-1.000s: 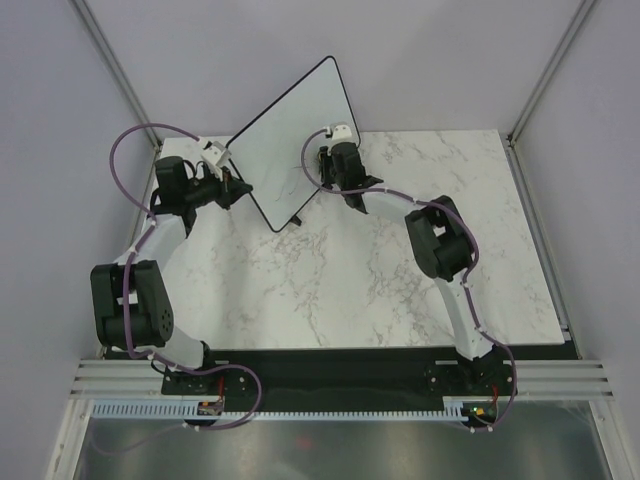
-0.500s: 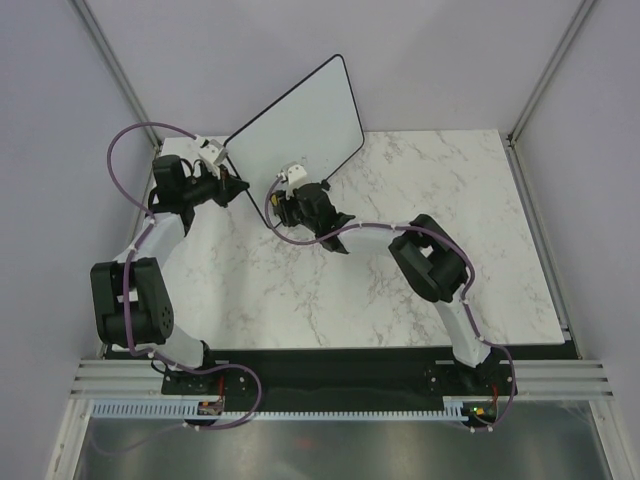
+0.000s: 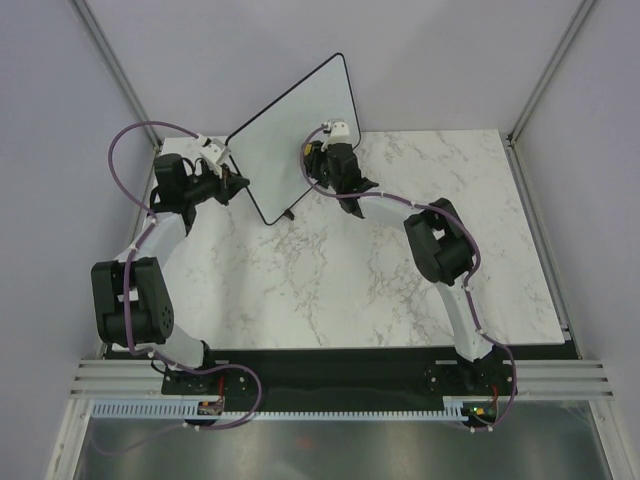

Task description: Erase the whiteboard

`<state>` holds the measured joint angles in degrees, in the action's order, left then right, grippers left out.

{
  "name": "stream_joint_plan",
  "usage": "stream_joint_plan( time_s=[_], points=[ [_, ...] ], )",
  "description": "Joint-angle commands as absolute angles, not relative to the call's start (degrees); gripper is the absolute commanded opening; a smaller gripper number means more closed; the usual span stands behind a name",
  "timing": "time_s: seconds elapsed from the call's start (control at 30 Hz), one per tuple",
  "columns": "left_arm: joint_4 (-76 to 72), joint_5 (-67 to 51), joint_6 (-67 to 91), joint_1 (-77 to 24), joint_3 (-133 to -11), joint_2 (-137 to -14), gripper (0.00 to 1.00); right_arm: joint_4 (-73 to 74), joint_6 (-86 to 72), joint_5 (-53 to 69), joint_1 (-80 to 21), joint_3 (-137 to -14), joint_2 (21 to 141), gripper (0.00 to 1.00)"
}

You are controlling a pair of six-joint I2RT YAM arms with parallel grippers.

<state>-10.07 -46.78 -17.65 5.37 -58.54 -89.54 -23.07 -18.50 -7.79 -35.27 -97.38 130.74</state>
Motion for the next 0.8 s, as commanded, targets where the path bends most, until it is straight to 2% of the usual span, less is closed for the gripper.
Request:
stream_joint_plan(
  time_s=[0.0,0.17,0.37,0.5,0.77],
  points=[
    [-8.6,-39.4,-30.7,5.6,-57.9,-91.9,0.02,-23.6,-21.7,-11.1,-33.3,-102.4,133.9,0.00],
    [-8.5,-39.2,-30.7,5.6,-58.0,-92.0,0.02,-20.9,-22.0,-6.3,-33.2,-105.8,135.7,0.00],
    [-8.6,-39.3,-30.1,5.7,-58.4,-92.5,0.02,-24.4,-21.9,-2.8,-38.8,-100.7,132.7,0.00],
    [-8.4,-39.2,-30.2,5.5,-58.4,-92.6,0.02,-29.6,-22.5,-2.6,-42.4,-97.7,128.5,0.00],
    [-8.2,-38.4,-30.0,5.6,-58.6,-93.6,0.02,-32.1,-30.0,-4.7,-41.5,-95.9,124.8,0.00]
  ],
)
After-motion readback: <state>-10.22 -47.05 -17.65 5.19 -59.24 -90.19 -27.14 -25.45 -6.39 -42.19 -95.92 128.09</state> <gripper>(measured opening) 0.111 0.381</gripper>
